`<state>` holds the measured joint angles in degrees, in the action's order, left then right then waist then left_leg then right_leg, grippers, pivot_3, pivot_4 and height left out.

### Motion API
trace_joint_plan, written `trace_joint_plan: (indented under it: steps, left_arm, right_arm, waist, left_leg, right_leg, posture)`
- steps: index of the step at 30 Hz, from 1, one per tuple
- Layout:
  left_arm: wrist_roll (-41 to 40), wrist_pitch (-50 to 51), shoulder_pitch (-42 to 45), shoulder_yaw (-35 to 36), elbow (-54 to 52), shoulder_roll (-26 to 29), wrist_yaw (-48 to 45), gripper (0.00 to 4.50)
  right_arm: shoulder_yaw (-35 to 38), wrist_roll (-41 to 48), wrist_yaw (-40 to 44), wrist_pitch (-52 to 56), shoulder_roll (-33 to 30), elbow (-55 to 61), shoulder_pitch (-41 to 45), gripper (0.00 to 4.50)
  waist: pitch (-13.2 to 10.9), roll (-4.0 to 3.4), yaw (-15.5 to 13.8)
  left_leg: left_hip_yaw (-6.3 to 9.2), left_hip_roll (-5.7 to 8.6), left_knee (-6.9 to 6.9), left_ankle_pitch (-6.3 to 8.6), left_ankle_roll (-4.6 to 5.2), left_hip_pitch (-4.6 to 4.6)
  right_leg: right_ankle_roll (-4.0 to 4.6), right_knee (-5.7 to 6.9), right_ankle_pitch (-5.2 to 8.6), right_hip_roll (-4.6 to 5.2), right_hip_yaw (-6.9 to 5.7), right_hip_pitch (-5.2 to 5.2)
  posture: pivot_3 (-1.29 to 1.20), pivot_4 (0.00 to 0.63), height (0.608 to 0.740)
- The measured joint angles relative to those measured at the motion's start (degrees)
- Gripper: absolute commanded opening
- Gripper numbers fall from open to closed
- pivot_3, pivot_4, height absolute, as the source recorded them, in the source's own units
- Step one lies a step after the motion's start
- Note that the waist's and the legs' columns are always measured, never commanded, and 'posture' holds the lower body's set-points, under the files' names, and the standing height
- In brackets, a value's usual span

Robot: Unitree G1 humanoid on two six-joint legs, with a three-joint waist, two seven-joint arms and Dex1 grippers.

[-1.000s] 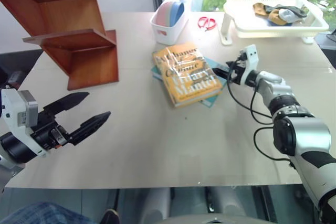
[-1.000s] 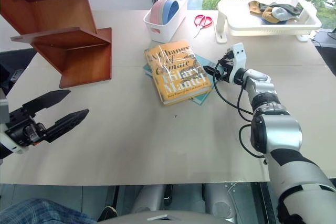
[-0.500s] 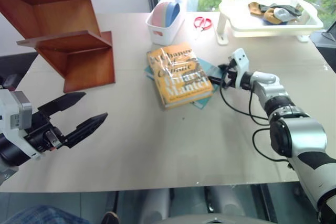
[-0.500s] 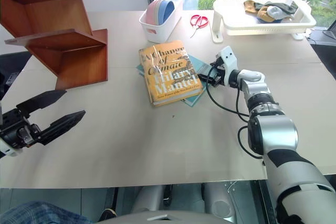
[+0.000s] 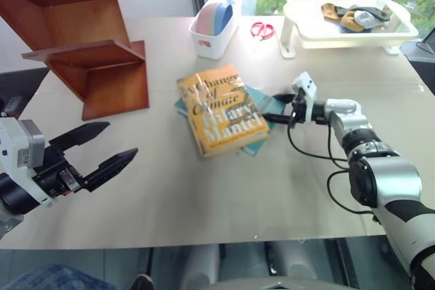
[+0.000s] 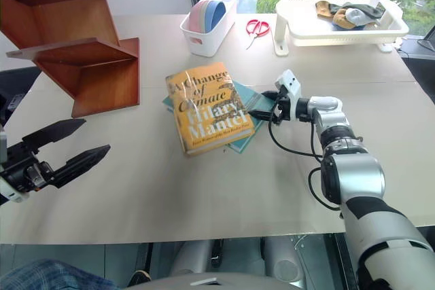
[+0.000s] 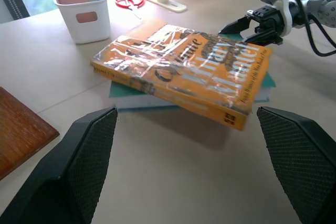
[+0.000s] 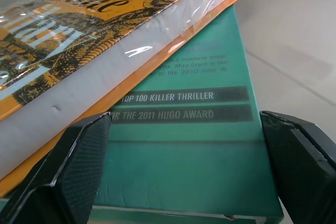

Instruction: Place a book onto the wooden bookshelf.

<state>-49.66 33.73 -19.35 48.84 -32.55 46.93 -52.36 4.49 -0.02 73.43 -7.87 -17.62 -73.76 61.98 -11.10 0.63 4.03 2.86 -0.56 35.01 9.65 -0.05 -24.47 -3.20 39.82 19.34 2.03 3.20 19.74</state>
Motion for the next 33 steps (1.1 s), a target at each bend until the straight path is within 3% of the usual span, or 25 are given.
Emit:
trace_joint_plan:
  steps: [11,18,33]
  left_arm:
    - [0.11,0.13,-2.21,0.11,-0.17,0.09,-0.70,4.47]
    - [0.09,0.20,-2.21,0.00,-0.50,0.19,-0.89,4.47]
    - [1.16,0.20,1.17,-3.42,2.05,2.35,-2.09,4.47]
  right_arm:
    - [-3.96,0.73,13.63,0.74,-4.07,5.63,-3.76,4.50]
    - [-11.30,9.24,14.38,7.70,-10.75,19.04,-10.87,4.50]
    - [-7.68,9.76,9.77,-1.81,-10.09,23.44,-11.95,4.50]
  waist:
    - [0.07,0.10,-0.71]
    - [0.07,0.10,-1.51]
    - [-0.03,0.02,-1.49]
  left_leg:
    - [0.07,0.04,-0.01,0.01,-0.02,0.00]
    - [0.09,0.05,-0.05,0.02,-0.01,-0.03]
    - [0.05,0.04,-0.05,0.02,-0.01,-0.15]
  right_leg:
    - [0.01,-0.08,0.00,0.12,-0.10,-0.03]
    - [0.02,-0.11,0.01,0.39,-0.12,-0.02]
    - [0.01,-0.12,0.01,0.13,-0.10,0.06]
  posture:
    - [0.00,0.150,0.740]
    - [0.00,0.150,0.740]
    - [0.00,0.150,0.740]
